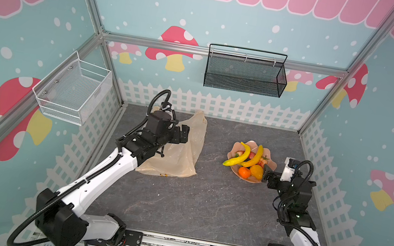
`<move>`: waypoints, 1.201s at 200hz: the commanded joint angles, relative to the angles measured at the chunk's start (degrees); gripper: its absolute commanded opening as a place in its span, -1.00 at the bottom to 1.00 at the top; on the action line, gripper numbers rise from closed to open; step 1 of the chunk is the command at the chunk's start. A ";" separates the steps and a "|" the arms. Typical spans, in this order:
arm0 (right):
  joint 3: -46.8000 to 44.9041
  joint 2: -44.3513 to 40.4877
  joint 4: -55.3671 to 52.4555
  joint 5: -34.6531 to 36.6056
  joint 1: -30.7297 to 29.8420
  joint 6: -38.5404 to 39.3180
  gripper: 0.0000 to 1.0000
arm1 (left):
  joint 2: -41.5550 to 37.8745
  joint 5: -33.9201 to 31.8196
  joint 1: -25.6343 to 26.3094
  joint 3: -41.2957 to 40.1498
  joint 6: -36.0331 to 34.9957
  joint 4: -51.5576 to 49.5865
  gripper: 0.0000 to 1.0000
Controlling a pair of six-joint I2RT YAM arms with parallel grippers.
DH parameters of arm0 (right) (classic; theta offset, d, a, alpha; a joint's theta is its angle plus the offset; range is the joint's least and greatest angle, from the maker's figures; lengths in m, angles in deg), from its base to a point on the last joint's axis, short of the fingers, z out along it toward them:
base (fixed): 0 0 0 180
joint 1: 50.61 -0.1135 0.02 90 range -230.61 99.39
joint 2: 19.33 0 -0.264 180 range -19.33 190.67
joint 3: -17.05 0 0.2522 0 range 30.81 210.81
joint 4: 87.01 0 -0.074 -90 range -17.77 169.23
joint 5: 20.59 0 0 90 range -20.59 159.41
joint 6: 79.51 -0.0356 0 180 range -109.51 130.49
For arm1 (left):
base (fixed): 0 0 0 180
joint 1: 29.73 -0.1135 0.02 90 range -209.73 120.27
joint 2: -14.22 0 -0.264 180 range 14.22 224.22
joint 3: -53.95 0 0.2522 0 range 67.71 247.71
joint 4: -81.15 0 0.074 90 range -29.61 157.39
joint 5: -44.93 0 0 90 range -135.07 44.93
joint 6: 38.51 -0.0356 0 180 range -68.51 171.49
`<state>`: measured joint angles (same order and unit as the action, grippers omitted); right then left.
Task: Place the fruits into the plastic bag
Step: Rotate the plastic bag at the center of the table.
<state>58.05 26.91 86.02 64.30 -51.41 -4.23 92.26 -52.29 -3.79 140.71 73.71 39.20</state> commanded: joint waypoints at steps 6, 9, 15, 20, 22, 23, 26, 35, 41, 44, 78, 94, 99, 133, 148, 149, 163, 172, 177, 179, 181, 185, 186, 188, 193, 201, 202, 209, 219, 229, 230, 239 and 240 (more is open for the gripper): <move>5.70 1.48 -7.23 -8.54 -0.26 -3.71 0.93 | 9.40 0.35 0.79 9.19 3.23 -14.95 0.99; 6.16 1.67 -7.67 -8.95 -0.33 -4.18 0.93 | 10.58 0.43 0.82 10.04 3.07 -15.47 0.99; 6.80 1.99 -8.46 -9.28 -0.41 -4.89 0.93 | 12.96 0.67 0.87 11.42 2.76 -16.01 0.99; 7.42 2.47 -9.23 -9.77 -0.53 -5.61 0.93 | 14.79 0.67 0.87 12.99 2.74 -16.57 0.99; 7.77 2.75 -9.63 -10.19 -0.70 -5.93 0.93 | 15.61 0.71 0.87 13.43 2.74 -16.84 0.99; 7.93 2.82 -9.75 -10.37 -0.74 -6.02 0.93 | 16.07 0.71 0.87 13.95 2.74 -17.00 0.99; 8.34 3.11 -10.19 -10.63 -0.97 -6.16 0.93 | 17.26 0.76 0.87 15.02 2.67 -17.52 0.99; 9.44 3.82 -11.55 -11.24 -1.79 -6.58 0.93 | 21.26 0.90 0.87 18.59 2.48 -19.66 0.99; 10.17 4.25 -12.42 -11.20 -2.36 -6.79 0.93 | 24.01 0.79 0.96 21.43 2.19 -21.14 0.99; 10.50 4.49 -12.89 -11.24 -2.93 -6.93 0.93 | 25.33 0.73 1.02 22.86 1.97 -22.00 0.99; 11.80 4.21 -14.07 -10.73 -5.51 -8.10 0.93 | 37.70 -2.18 1.49 33.96 0.63 -29.08 0.85; 12.03 3.22 -14.06 -10.49 -5.71 -8.35 0.93 | 41.71 -3.97 1.62 37.76 -0.72 -31.33 0.82; 12.20 2.93 -14.15 -10.52 -5.82 -8.39 0.93 | 42.84 -4.33 1.66 38.63 -1.13 -32.04 0.80; 13.78 1.51 -15.36 -9.71 -5.83 -7.40 0.93 | 46.00 -8.46 2.00 40.48 -2.84 -33.32 0.66; 13.55 0.71 -15.17 -8.35 -5.86 -7.32 0.93 | 46.52 -9.44 2.19 40.15 -3.42 -33.30 0.54; 13.55 0.66 -15.15 -8.26 -5.87 -7.28 0.93 | 46.55 -9.46 2.23 40.09 -3.46 -33.32 0.52; 13.60 0.45 -14.96 -7.89 -5.87 -7.25 0.93 | 46.99 -9.31 2.36 39.29 -3.99 -33.33 0.29; 14.16 0.76 -14.94 -7.88 -5.82 -7.25 0.93 | 46.96 -9.54 2.45 38.39 -4.24 -33.18 0.10; 14.72 0.95 -15.12 -7.68 -5.83 -7.34 0.94 | 46.76 -10.05 2.60 37.66 -4.60 -32.95 -0.02; 14.88 0.95 -15.17 -7.66 -5.81 -7.38 0.94 | 46.72 -10.15 2.62 37.38 -4.74 -32.89 -0.07; 15.15 1.07 -15.28 -7.65 -5.80 -7.42 0.93 | 46.64 -10.21 2.63 37.11 -4.91 -32.85 -0.11; 15.98 1.30 -15.47 -7.47 -5.82 -7.56 0.93 | 46.31 -10.26 2.80 36.56 -5.33 -32.67 -0.19; 16.07 1.35 -15.48 -7.47 -5.81 -7.58 0.93 | 46.18 -10.22 2.80 36.36 -5.47 -32.61 -0.22; 16.26 1.42 -15.53 -7.42 -5.80 -7.59 0.93 | 46.11 -10.19 2.85 36.00 -5.68 -32.45 -0.27; 17.04 1.65 -15.51 -7.31 -5.82 -7.60 0.93 | 45.53 -10.14 2.94 35.13 -6.14 -32.23 -0.37; 18.21 2.31 -15.38 -7.29 -5.87 -7.60 0.93 | 44.45 -10.00 3.28 33.39 -7.09 -31.59 -0.49; 18.38 2.43 -15.39 -7.34 -5.83 -7.60 0.93 | 44.29 -10.00 3.31 33.29 -7.27 -31.50 -0.51; 19.40 3.28 -15.31 -7.48 -5.80 -7.60 0.93 | 43.05 -9.89 3.60 31.49 -8.15 -30.70 -0.61; 20.89 4.84 -15.29 -7.92 -5.85 -7.60 0.93 | 41.36 -10.04 4.13 28.98 -9.66 -29.46 -0.80; 22.43 6.50 -15.39 -8.53 -5.86 -7.60 0.93 | 39.61 -10.71 4.63 26.48 -10.77 -28.97 -0.90; 22.55 6.67 -15.39 -8.61 -5.87 -7.60 0.93 | 39.41 -10.71 4.69 26.18 -10.87 -29.00 -0.92; 23.75 7.88 -15.23 -9.24 -5.88 -7.69 0.93 | 37.65 -10.71 5.11 23.87 -11.63 -28.78 -0.98; 24.00 8.12 -15.16 -9.34 -5.82 -7.69 0.93 | 37.46 -10.71 5.19 23.60 -11.69 -28.77 -0.98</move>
<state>78.82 32.27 70.68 56.22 -56.74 -11.64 135.96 -61.60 -0.12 168.68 65.65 9.17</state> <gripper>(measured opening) 0.966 0.044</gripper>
